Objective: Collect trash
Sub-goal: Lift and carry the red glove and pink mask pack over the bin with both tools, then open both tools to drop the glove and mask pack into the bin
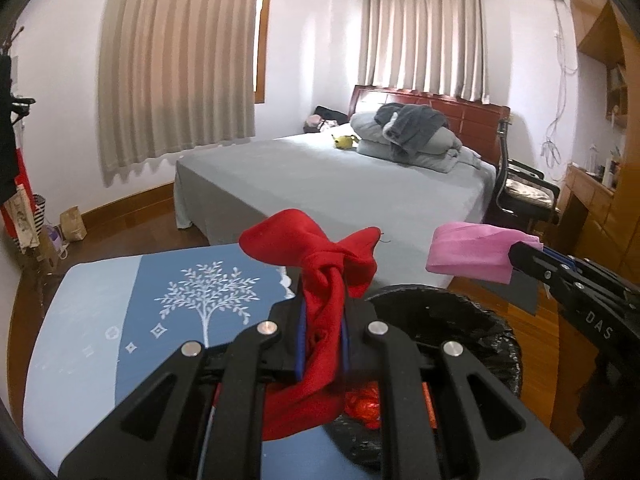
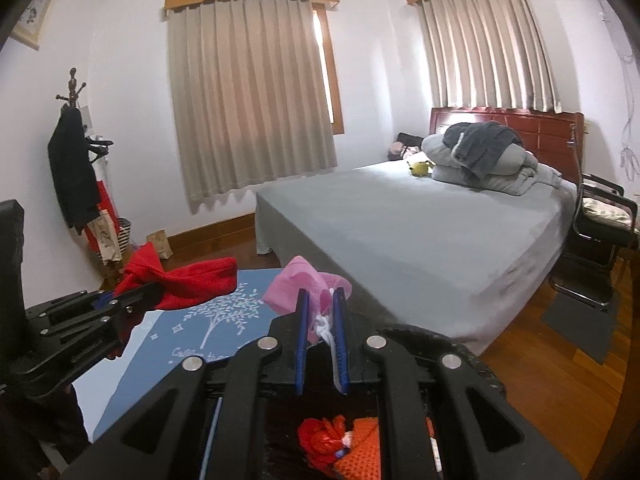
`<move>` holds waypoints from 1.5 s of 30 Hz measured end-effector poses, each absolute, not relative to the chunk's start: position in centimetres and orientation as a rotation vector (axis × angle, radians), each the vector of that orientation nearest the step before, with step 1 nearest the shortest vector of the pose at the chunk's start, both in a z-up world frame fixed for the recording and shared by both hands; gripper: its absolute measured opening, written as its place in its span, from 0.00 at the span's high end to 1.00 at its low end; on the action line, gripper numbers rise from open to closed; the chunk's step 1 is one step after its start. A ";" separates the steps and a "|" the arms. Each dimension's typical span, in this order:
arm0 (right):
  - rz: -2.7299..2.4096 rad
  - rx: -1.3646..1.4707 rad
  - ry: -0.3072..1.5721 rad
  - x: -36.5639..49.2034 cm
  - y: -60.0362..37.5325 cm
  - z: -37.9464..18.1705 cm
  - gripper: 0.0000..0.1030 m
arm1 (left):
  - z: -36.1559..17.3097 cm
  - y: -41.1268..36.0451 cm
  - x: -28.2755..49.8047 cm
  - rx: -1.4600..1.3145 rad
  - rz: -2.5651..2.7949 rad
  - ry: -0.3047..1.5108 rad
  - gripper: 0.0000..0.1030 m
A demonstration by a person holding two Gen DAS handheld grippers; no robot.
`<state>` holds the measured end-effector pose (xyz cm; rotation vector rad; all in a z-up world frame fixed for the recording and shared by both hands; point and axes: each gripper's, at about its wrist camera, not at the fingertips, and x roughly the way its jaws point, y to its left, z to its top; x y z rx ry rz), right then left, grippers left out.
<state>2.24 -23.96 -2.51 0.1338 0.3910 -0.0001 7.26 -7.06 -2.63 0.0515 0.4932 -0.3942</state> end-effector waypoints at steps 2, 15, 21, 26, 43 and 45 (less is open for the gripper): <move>-0.010 0.135 0.390 2.0 -24.4 -2.6 0.88 | -2.7 -7.8 7.1 0.056 -0.411 0.493 0.88; -0.096 0.145 0.402 0.3 -27.1 -3.1 0.88 | -3.5 -11.4 6.7 0.088 -0.488 0.502 0.88; -0.127 0.152 0.417 -0.2 -28.1 -3.7 0.88 | -4.4 -12.7 7.0 0.101 -0.516 0.517 0.88; -0.146 0.156 0.438 -0.3 -28.5 -4.4 0.88 | -5.5 -13.7 7.2 0.107 -0.539 0.535 0.88; -0.182 0.179 0.544 1.6 -31.3 -9.0 0.88 | -10.1 -16.8 9.9 0.136 -0.567 0.626 0.88; -0.183 0.179 0.557 1.9 -31.3 -9.5 0.88 | -10.7 -17.1 10.4 0.140 -0.569 0.643 0.88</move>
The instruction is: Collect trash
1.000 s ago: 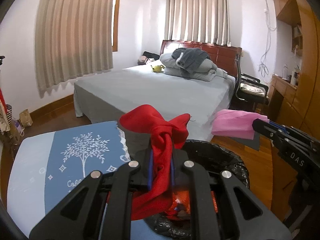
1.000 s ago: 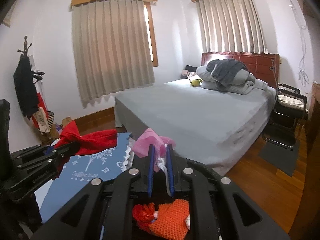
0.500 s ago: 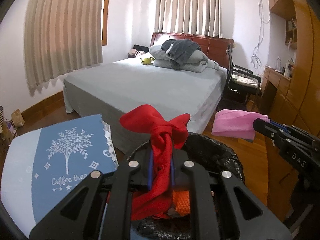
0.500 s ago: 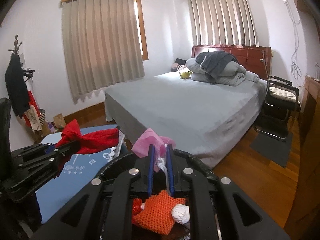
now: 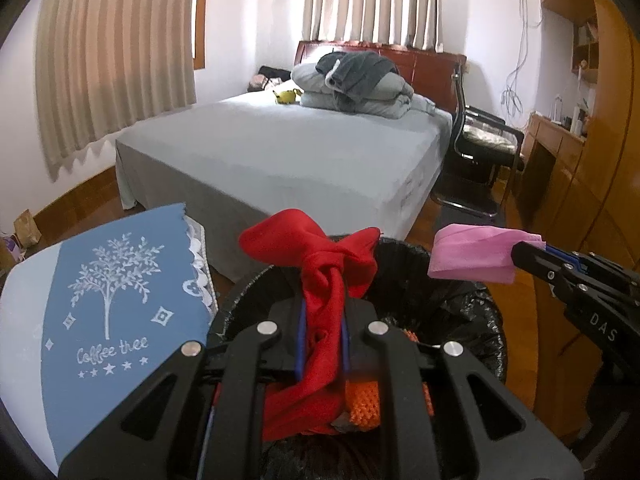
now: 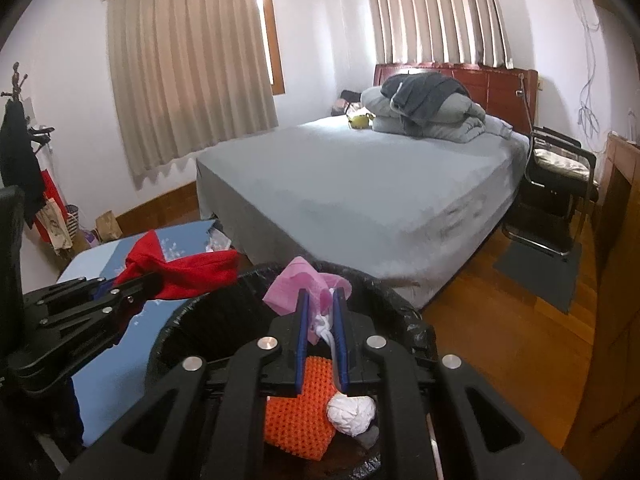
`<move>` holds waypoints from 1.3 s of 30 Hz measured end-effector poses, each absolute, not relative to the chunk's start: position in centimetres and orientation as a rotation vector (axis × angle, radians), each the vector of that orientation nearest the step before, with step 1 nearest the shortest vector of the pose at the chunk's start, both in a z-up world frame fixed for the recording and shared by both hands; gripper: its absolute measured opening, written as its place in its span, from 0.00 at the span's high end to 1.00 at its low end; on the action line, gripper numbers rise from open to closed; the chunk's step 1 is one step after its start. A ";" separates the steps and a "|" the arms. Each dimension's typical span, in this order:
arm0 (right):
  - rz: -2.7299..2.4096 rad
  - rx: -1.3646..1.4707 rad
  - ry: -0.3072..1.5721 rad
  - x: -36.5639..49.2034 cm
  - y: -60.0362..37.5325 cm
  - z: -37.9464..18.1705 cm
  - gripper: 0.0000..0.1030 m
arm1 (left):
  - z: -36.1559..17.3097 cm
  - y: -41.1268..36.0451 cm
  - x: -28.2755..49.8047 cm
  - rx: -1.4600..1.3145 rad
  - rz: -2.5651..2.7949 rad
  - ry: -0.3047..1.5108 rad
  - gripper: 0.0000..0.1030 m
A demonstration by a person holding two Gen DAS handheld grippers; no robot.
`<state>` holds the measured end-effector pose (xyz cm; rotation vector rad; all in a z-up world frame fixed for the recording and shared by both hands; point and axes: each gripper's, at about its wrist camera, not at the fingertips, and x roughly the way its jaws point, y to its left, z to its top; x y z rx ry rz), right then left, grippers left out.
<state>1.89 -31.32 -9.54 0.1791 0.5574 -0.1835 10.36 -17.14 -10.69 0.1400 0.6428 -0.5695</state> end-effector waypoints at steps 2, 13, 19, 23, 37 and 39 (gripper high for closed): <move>-0.183 0.182 0.575 2.4 -31.4 -10.2 0.88 | -11.3 -17.4 10.9 0.142 -0.570 0.657 0.88; -0.173 0.186 0.639 4.8 -32.3 -13.1 0.85 | -13.8 -18.4 12.7 0.157 -0.584 0.715 0.81; -0.182 0.182 0.650 5.0 -32.6 -13.7 0.68 | -13.8 -17.5 13.2 0.140 -0.582 0.706 0.48; -0.185 0.187 0.639 4.7 -32.6 -13.4 0.54 | -13.3 -16.6 13.3 0.135 -0.556 0.695 0.38; -0.165 0.183 0.572 3.5 -31.3 -10.1 0.06 | -9.9 -11.6 12.2 0.097 -0.451 0.639 0.08; -0.154 0.187 0.569 3.3 -30.9 -9.5 0.06 | -9.4 -11.0 11.8 0.095 -0.436 0.632 0.07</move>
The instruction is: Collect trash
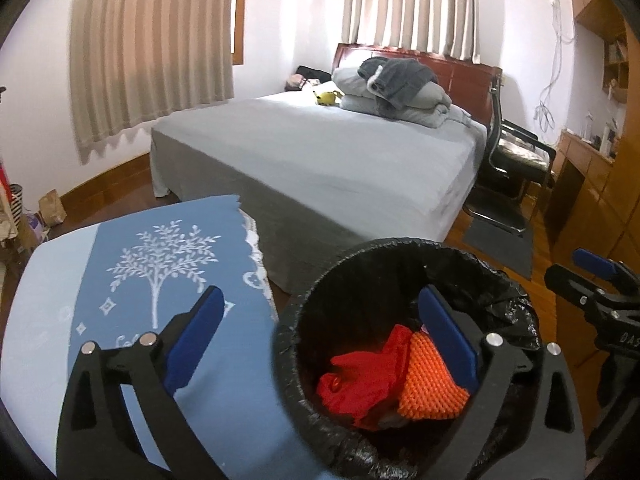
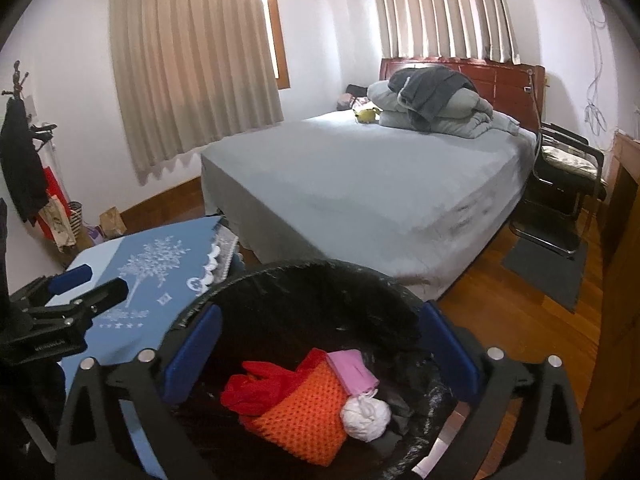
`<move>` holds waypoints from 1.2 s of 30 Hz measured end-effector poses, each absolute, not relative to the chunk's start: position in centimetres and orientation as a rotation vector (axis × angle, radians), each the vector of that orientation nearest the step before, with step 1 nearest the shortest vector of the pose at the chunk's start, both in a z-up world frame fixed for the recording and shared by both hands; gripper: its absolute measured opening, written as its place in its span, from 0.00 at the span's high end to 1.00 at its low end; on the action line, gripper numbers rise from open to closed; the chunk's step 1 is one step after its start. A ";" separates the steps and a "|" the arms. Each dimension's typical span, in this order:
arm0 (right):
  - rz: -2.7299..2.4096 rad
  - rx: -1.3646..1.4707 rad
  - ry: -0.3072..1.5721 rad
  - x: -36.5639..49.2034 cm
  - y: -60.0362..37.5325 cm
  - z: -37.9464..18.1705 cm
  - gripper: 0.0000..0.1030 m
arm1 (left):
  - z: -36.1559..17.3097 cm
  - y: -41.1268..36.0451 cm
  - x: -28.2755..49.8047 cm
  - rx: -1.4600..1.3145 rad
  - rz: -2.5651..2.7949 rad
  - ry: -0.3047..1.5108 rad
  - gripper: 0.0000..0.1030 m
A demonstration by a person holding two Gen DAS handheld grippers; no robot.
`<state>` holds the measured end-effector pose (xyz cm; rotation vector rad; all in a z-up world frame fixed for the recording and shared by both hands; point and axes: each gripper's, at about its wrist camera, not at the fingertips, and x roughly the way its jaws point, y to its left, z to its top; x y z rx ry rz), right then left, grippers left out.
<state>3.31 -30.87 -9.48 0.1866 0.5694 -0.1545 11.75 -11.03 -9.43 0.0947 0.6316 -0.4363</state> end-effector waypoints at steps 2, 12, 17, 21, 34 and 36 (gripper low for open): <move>-0.144 0.192 0.564 3.1 -30.5 -8.9 0.06 | -8.9 -10.6 11.1 0.090 -0.427 0.624 0.07; -0.089 0.166 0.535 1.6 -26.9 -6.0 0.06 | -6.5 -8.1 7.8 0.085 -0.386 0.592 0.07; -0.065 0.150 0.518 0.7 -25.2 -4.8 0.06 | -4.7 -7.0 6.1 0.084 -0.371 0.563 0.07; -0.053 0.134 0.506 0.1 -24.4 -3.9 0.06 | -3.5 -6.2 4.9 0.074 -0.366 0.541 0.07; -0.038 0.109 0.470 -1.3 -22.6 -2.2 0.06 | -1.3 -4.8 2.5 0.061 -0.348 0.492 0.07; -0.034 0.107 0.467 -1.3 -22.4 -2.1 0.06 | -1.2 -4.6 2.4 0.059 -0.346 0.490 0.07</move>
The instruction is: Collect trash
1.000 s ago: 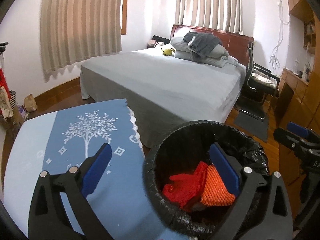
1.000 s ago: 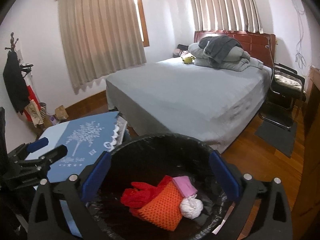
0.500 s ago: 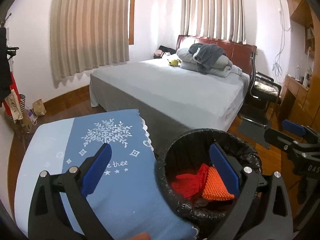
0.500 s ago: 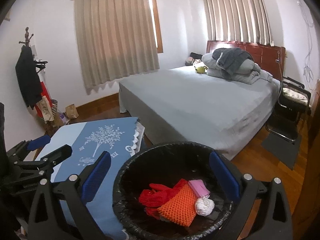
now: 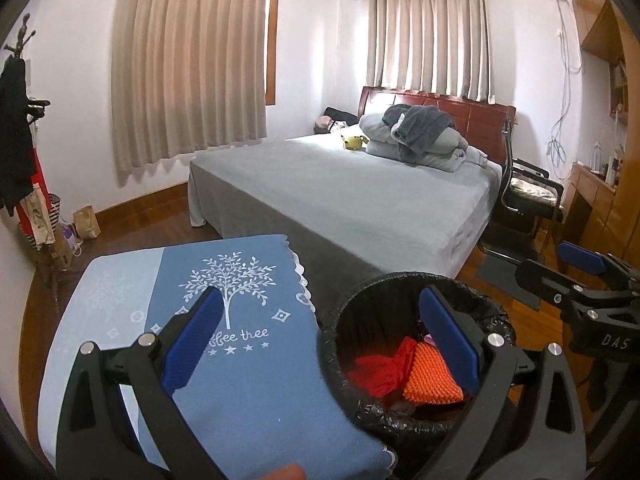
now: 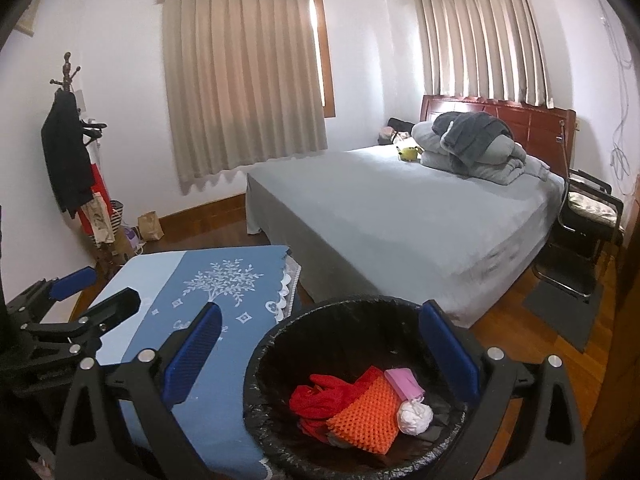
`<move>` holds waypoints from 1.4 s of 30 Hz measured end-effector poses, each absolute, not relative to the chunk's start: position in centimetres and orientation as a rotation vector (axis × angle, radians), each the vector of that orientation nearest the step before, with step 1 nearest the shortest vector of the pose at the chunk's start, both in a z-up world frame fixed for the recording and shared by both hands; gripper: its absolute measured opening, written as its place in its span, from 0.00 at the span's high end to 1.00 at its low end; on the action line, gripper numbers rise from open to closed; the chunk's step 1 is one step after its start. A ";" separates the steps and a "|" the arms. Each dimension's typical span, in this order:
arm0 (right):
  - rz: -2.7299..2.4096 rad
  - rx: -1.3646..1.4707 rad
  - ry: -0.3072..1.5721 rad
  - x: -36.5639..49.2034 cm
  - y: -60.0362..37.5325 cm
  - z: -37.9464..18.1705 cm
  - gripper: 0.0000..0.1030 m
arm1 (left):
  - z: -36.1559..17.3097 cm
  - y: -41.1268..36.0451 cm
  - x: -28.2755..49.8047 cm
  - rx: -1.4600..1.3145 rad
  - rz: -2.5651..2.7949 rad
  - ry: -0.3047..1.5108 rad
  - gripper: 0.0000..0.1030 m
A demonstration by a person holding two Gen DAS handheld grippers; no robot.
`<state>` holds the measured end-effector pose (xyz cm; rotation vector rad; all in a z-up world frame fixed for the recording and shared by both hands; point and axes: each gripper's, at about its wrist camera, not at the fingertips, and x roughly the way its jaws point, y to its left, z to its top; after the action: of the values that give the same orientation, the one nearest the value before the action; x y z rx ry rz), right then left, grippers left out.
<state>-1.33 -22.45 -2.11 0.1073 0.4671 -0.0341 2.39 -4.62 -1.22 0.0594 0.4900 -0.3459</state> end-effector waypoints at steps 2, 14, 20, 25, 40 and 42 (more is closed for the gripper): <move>-0.032 0.106 0.466 -1.4 -22.3 -2.1 0.06 | -1.1 -4.4 2.3 0.058 -0.342 0.487 0.07; -0.030 0.100 0.466 -1.4 -22.1 -2.0 0.06 | -0.9 -3.9 2.1 0.051 -0.335 0.485 0.07; -0.029 0.101 0.466 -1.3 -22.1 -2.0 0.06 | -0.9 -4.0 2.1 0.052 -0.335 0.484 0.07; -0.030 0.102 0.466 -1.4 -22.1 -2.0 0.06 | -0.9 -3.9 2.1 0.052 -0.335 0.484 0.07; -0.030 0.102 0.466 -1.3 -22.1 -1.9 0.06 | -0.9 -3.9 2.1 0.054 -0.334 0.483 0.07; -0.030 0.102 0.466 -1.3 -22.1 -1.9 0.06 | -0.9 -3.9 2.1 0.054 -0.334 0.483 0.07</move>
<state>-1.33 -22.07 -1.92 0.1021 0.4665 -0.0298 2.07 -3.95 -0.92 0.0536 0.4834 -0.3342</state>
